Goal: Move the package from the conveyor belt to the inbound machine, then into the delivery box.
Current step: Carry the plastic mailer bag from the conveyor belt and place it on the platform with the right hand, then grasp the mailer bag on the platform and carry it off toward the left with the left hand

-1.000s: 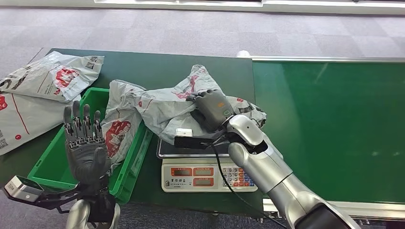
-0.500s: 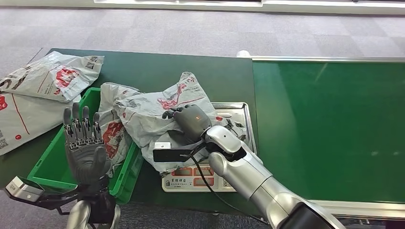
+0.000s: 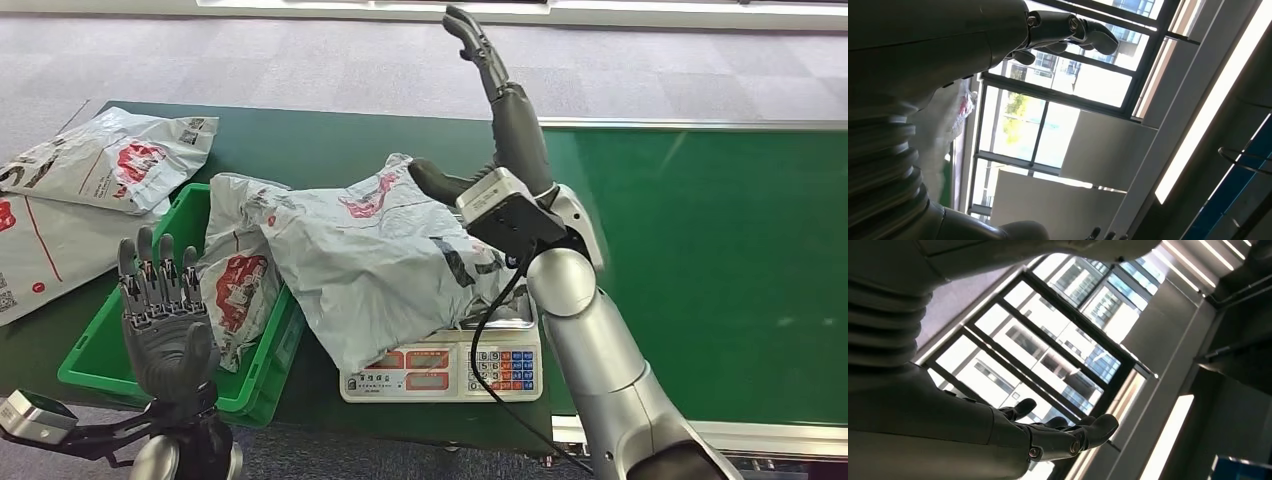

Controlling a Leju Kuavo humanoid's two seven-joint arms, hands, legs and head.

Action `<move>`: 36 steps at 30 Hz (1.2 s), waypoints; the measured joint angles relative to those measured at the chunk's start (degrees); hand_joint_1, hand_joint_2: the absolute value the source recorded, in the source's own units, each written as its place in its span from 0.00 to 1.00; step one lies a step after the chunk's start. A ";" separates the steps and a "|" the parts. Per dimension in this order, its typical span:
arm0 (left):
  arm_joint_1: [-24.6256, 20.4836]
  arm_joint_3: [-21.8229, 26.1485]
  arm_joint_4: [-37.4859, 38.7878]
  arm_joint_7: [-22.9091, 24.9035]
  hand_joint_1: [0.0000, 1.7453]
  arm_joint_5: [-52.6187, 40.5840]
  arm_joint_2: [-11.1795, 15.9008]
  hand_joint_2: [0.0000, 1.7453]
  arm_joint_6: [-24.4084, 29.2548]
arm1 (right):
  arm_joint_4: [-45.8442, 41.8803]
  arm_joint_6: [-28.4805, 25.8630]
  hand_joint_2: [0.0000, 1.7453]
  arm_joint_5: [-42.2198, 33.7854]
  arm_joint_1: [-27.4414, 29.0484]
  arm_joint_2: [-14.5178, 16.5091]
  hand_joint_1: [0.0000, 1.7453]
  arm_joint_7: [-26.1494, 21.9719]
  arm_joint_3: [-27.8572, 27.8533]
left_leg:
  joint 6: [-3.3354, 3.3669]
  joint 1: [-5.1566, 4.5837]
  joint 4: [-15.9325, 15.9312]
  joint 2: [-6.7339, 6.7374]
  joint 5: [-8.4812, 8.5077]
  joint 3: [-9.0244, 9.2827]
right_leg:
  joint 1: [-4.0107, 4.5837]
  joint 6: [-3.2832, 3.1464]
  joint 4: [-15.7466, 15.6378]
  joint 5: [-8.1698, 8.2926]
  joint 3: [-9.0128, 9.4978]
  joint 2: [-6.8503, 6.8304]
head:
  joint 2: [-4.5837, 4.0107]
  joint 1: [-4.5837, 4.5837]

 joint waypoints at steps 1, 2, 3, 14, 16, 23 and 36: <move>-0.01 0.02 0.00 -0.01 0.00 -0.01 0.00 1.00 -0.10 | -1.56 0.19 0.00 -0.26 0.56 -0.17 0.00 -0.35 -1.04 | 0.00 0.00 0.00 0.00 0.00 0.00 | 0.01 0.00 0.00 0.00 0.00 0.00 | 0.00 0.00; -0.01 0.04 0.00 -0.02 0.00 0.00 0.00 1.00 -0.14 | -2.83 0.34 0.00 -0.39 1.06 -0.32 0.00 -0.57 -1.86 | -0.01 0.00 0.00 0.02 0.00 0.01 | 0.01 0.00 0.00 0.00 0.00 0.01 | 0.00 0.00; -0.03 0.05 0.00 -0.02 0.00 -0.01 0.00 1.00 -0.15 | -3.94 0.46 0.00 -0.45 1.51 -0.46 0.00 -0.68 -2.53 | -0.01 0.00 0.00 0.03 0.01 0.01 | 0.02 -0.01 0.00 0.00 0.00 0.01 | 0.00 0.00; -0.93 0.37 -0.82 -0.11 0.00 -8.48 0.00 1.00 3.40 | -12.02 0.26 0.00 -1.88 5.98 -1.13 0.00 -2.69 -6.97 | -0.05 0.01 -0.01 0.04 0.03 0.03 | 0.07 -0.01 0.00 0.01 0.01 0.04 | 0.00 0.00; -2.02 0.55 -1.27 -0.14 0.00 -13.68 0.03 1.00 5.80 | -13.97 0.48 0.00 -1.97 7.47 -1.11 0.00 -3.27 -8.17 | -0.04 0.01 -0.01 0.03 0.03 0.02 | 0.06 -0.01 0.00 0.00 0.01 0.04 | 0.00 0.00; -13.65 -6.26 2.87 13.36 0.00 -70.25 5.67 1.00 13.55 | -18.97 4.01 0.00 -0.97 10.71 -0.07 0.00 -5.34 -10.94 | -0.07 0.00 0.00 -0.04 0.10 0.05 | 0.04 -0.02 0.00 0.05 0.03 -0.11 | 0.00 -0.01; -43.61 -32.22 53.04 10.24 0.00 -85.14 12.97 1.00 8.54 | -14.86 2.77 0.00 0.55 7.15 2.19 0.00 -3.65 -10.99 | -0.20 0.01 -0.02 0.23 0.46 -0.01 | 0.09 -0.13 0.03 0.50 -0.09 0.23 | 0.00 0.00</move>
